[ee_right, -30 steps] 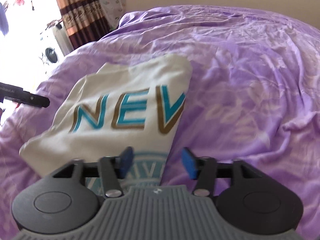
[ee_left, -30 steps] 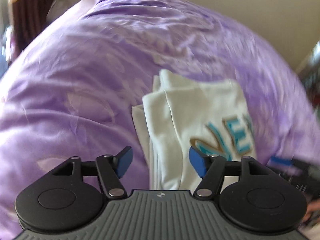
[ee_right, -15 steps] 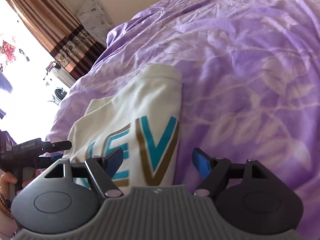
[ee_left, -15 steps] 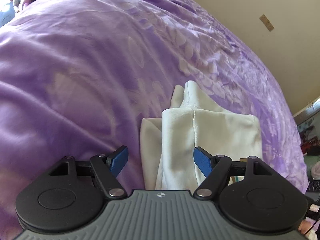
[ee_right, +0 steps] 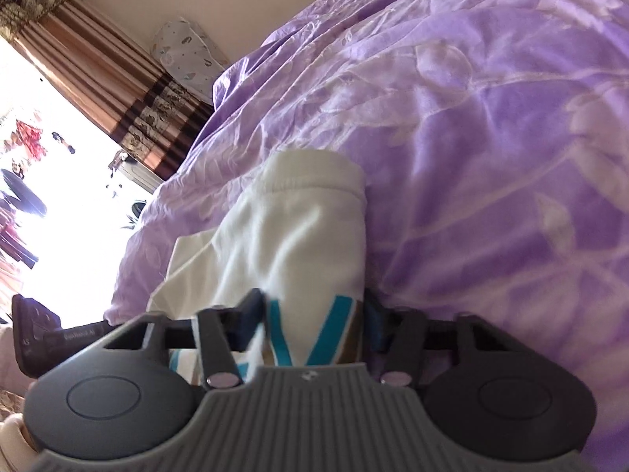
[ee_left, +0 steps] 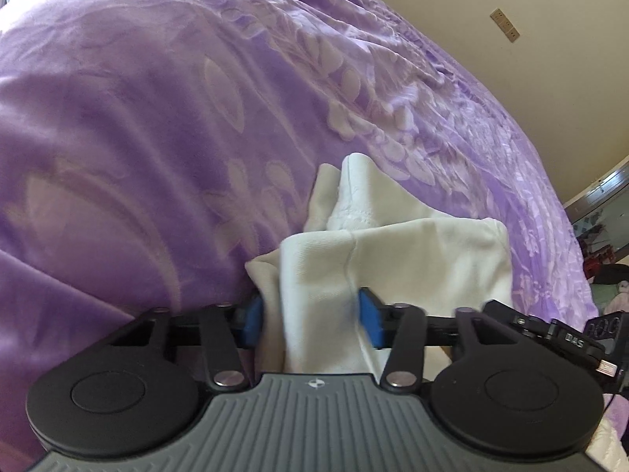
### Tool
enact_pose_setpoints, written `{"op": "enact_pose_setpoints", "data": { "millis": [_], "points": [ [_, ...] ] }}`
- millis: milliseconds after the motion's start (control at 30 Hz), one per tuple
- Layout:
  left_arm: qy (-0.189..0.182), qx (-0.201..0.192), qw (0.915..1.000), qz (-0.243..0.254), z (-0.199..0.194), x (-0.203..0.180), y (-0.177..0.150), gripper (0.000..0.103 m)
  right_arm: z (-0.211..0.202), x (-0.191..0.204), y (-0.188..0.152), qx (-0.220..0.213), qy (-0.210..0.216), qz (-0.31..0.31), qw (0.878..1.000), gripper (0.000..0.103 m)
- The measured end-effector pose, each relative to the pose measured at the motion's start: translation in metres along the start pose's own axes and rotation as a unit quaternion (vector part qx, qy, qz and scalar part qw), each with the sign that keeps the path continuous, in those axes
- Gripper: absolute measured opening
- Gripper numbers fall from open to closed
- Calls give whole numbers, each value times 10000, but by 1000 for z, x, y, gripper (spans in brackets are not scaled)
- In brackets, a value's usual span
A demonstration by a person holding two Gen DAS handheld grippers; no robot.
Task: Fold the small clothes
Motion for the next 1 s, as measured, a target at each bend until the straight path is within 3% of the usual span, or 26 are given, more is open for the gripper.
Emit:
{"op": "enact_pose_setpoints", "data": {
  "millis": [133,300,600,1000],
  "points": [
    [39,-142,9998,114,-6,-7,0,30,0,6,0,-42,-29,-116,9999,26],
    [266,-368,9979,456,-21,-24,4,25,-12,28,1,-189,-2,-400,9990,14],
    [605,-1026,9877,1011,-87,-76,5,24,-77,82,-6,-617,163,-907,9938,10],
    [404,-1765,9728,1444,-193,-173,-23,23,-227,143,-42,-1302,416,-1415,9805,9]
  ]
}}
Point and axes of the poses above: each gripper's, at about its wrist camera, not at the fingertips, and z roughly the way its jaws point, x to its left, y to its top, the point moved 5 cm from there along z, roughly the way its jaws point, and after that the axes turned 12 degrees about z, right-handed, at the moved point
